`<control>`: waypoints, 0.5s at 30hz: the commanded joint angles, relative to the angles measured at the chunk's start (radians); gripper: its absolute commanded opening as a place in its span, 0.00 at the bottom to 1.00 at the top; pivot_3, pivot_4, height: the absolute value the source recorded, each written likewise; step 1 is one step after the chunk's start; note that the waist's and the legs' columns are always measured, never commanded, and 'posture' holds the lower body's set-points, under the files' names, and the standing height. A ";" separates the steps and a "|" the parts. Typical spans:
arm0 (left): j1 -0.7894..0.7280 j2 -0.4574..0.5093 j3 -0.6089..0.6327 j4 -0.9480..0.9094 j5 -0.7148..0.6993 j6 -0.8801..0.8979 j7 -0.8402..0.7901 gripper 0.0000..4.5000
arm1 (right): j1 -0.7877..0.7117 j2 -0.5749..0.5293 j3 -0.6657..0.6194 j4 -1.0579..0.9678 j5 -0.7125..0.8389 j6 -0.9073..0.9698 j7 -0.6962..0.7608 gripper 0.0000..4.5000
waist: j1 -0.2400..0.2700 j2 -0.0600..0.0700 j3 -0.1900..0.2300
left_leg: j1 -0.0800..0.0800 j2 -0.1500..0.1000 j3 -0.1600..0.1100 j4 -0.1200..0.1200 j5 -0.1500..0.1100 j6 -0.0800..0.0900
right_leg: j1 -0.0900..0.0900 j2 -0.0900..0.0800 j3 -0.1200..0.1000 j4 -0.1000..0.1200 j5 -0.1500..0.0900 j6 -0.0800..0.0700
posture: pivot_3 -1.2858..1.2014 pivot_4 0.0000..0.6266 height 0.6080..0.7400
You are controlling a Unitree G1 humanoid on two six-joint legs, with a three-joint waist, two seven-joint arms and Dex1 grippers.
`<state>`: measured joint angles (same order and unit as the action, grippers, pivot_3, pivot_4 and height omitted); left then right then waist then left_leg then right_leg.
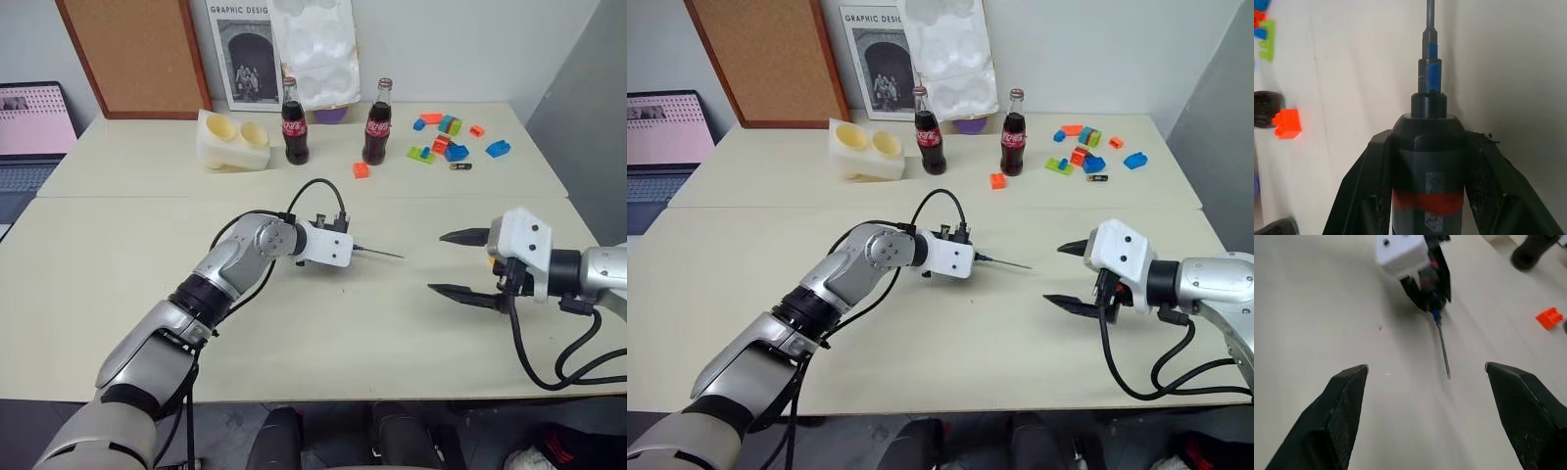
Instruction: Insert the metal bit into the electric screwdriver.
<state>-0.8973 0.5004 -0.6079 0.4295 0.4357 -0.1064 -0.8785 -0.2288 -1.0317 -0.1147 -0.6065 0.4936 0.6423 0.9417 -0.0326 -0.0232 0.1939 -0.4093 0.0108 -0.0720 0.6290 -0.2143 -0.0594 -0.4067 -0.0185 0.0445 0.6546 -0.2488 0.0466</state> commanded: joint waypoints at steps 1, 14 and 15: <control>0.020 -0.015 -0.019 0.075 0.012 -0.018 -0.052 0.44 | -0.006 0.010 -0.004 -0.035 0.007 -0.011 -0.007 0.89 | 0.000 0.000 0.000 | 0.000 0.000 0.000 0.000 0.000 0.000 | 0.000 0.000 0.000 0.000 0.000 0.000 | 0.52 0.24 1.00; 0.065 -0.043 0.057 0.061 -0.009 -0.001 -0.069 1.00 | -0.001 0.011 0.008 -0.012 -0.017 -0.047 0.012 0.89 | 0.001 0.001 -0.003 | 0.004 0.000 0.000 0.000 0.000 0.000 | 0.003 0.000 0.000 0.003 0.000 0.000 | 0.52 0.24 1.00; 0.067 -0.049 0.077 0.050 -0.023 0.012 -0.066 1.00 | 0.000 0.011 0.008 -0.010 -0.022 -0.053 0.012 0.89 | 0.001 0.001 -0.003 | 0.004 0.000 0.000 0.000 0.000 0.000 | 0.003 0.000 0.000 0.003 0.000 0.000 | 0.52 0.24 1.00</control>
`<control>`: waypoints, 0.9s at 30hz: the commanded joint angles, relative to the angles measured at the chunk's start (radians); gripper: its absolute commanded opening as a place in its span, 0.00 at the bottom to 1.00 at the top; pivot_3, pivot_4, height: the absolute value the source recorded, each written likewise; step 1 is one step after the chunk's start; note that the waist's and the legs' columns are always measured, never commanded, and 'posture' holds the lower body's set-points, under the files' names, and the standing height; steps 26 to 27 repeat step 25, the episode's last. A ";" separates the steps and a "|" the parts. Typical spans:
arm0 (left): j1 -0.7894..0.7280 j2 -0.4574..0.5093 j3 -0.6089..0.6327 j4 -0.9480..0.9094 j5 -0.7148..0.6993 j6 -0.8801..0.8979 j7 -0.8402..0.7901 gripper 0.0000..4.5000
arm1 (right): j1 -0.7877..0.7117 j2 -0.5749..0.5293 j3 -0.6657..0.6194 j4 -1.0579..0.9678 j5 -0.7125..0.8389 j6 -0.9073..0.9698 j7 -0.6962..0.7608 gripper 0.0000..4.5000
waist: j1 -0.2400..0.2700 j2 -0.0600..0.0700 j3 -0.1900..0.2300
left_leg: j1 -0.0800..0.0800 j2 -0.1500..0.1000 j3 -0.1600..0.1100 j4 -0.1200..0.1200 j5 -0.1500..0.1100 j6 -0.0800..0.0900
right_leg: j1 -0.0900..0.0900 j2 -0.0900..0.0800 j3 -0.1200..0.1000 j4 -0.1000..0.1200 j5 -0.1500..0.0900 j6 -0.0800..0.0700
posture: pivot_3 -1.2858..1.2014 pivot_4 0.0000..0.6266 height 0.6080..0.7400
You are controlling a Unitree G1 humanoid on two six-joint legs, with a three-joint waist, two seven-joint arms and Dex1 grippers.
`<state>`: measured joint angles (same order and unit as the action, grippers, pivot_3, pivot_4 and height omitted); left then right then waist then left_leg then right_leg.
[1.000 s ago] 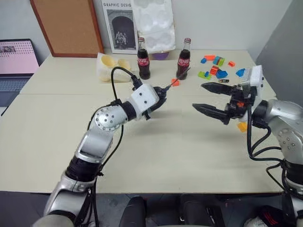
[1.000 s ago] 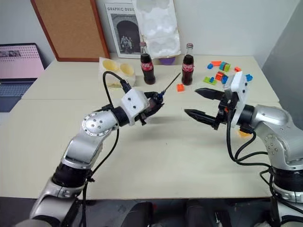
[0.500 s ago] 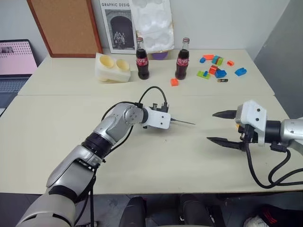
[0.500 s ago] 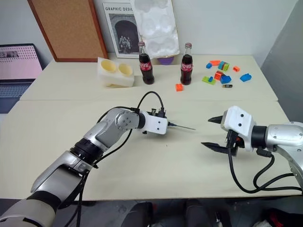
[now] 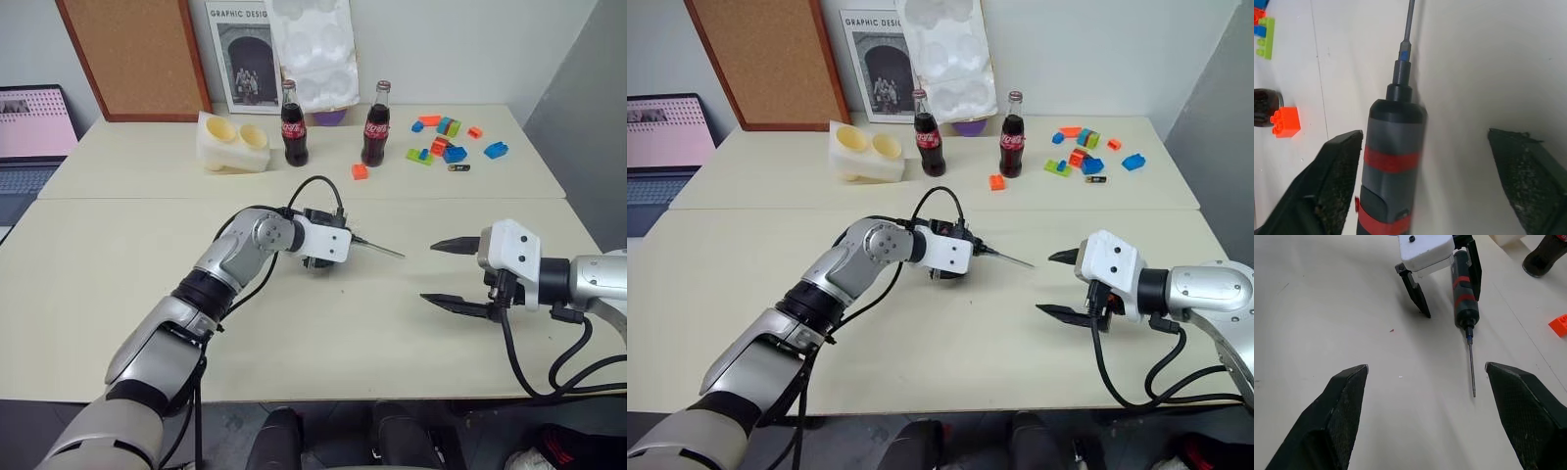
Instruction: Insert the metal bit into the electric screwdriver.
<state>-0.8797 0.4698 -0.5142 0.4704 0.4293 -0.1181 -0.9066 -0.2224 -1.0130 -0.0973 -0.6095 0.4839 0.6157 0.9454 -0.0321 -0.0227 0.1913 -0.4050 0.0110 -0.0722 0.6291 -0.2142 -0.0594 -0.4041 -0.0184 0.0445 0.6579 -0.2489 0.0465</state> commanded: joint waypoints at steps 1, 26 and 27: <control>0.052 -0.024 -0.002 0.001 -0.025 0.034 -0.037 1.00 | -0.005 -0.008 -0.009 -0.005 -0.016 -0.031 0.009 0.89 | 0.001 0.000 0.000 | 0.000 0.000 0.000 0.000 0.000 0.000 | 0.000 0.000 0.000 0.000 0.000 0.000 | 0.52 0.24 1.00; 0.595 0.407 0.696 -0.623 -0.627 0.609 -0.200 1.00 | 0.043 -0.020 -0.143 0.129 0.007 -0.100 0.073 0.89 | 0.006 -0.003 0.002 | 0.002 0.001 0.000 0.001 0.000 0.000 | 0.000 -0.001 0.000 0.004 -0.004 -0.007 | 0.52 0.24 1.00; 0.595 0.407 0.696 -0.623 -0.627 0.609 -0.200 1.00 | 0.043 -0.020 -0.143 0.129 0.007 -0.100 0.073 0.89 | 0.006 -0.003 0.002 | 0.002 0.001 0.000 0.001 0.000 0.000 | 0.000 -0.001 0.000 0.004 -0.004 -0.007 | 0.52 0.24 1.00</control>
